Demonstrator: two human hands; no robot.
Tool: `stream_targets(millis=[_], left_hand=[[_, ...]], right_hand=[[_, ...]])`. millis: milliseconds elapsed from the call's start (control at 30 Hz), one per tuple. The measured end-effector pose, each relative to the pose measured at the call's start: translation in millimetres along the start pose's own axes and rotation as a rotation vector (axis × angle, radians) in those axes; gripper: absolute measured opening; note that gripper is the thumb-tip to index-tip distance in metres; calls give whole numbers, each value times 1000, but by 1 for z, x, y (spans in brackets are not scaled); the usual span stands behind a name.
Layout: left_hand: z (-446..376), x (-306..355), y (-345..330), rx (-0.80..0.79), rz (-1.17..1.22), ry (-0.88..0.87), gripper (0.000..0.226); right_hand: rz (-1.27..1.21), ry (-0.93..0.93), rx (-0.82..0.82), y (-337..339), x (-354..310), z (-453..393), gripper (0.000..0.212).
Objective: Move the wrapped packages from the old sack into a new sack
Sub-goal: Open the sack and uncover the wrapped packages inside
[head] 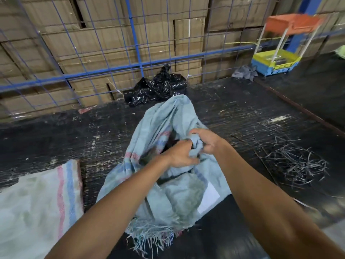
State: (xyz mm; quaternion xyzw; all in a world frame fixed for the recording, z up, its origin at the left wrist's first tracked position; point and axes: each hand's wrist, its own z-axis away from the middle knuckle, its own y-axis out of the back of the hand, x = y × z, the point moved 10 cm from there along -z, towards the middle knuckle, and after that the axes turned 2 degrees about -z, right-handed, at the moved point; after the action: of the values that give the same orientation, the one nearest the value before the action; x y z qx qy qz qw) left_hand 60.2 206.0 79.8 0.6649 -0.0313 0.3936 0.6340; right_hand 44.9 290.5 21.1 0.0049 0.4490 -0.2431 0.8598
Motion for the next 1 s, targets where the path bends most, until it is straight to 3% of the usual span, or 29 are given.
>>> stream_targets(millis=[33, 67, 100, 133, 200, 267, 367, 433, 500, 633, 667, 700, 733, 767, 800, 833, 867, 900, 967, 1000], left_hand=[[6, -3, 16, 92, -114, -55, 32], [16, -10, 41, 284, -275, -78, 41], [27, -25, 67, 471, -474, -3, 47], [33, -47, 85, 558, -649, 155, 55], [47, -116, 84, 354, -685, 573, 84], [69, -178, 52, 218, -369, 830, 93], [109, -232, 53, 506, 415, 963, 49], [106, -235, 53, 563, 1049, 912, 33], [98, -217, 73, 647, 1348, 805, 31], [82, -200, 79, 589, 1324, 788, 33], [79, -200, 76, 568, 1338, 800, 32], [77, -204, 73, 557, 1355, 813, 31], [75, -204, 74, 568, 1363, 825, 31], [73, -203, 73, 581, 1401, 823, 31], [71, -197, 73, 587, 1424, 819, 32], [67, -192, 74, 592, 1452, 804, 34], [66, -191, 76, 610, 1467, 803, 36], [65, -188, 81, 661, 1500, 788, 38], [70, -189, 101, 801, 1485, 774, 42], [79, -192, 114, 888, 1479, 785, 43]], right_hand=[[-88, 43, 56, 12, 1, -11, 16], [-219, 69, 59, 22, 6, -22, 20], [-327, 84, 54, 29, 10, -28, 27], [-419, 85, 24, 30, 13, -27, 27], [-561, 106, -7, 25, 16, -19, 27], [-671, 159, 9, 23, 14, -7, 16], [-856, 284, 162, 58, 9, -4, 38], [-1000, 335, 223, 81, 7, -9, 42], [-853, 278, 300, 95, 6, -25, 40], [348, 43, 760, 106, -9, -16, 64], [540, 179, 904, 99, -32, 0, 63], [674, 491, 996, 77, -64, 23, 57], [751, 831, 940, 44, -91, 45, 49], [729, 1058, 660, 2, -106, 57, 41], [689, 1078, 272, -37, -105, 56, 39], [747, 886, -108, -80, -87, 52, 50], [971, 632, -344, -110, -51, 48, 68], [1187, 385, -468, -124, -12, 47, 80], [1432, 96, -421, -120, 50, 41, 68], [1512, 130, -348, -118, 68, 35, 53]])
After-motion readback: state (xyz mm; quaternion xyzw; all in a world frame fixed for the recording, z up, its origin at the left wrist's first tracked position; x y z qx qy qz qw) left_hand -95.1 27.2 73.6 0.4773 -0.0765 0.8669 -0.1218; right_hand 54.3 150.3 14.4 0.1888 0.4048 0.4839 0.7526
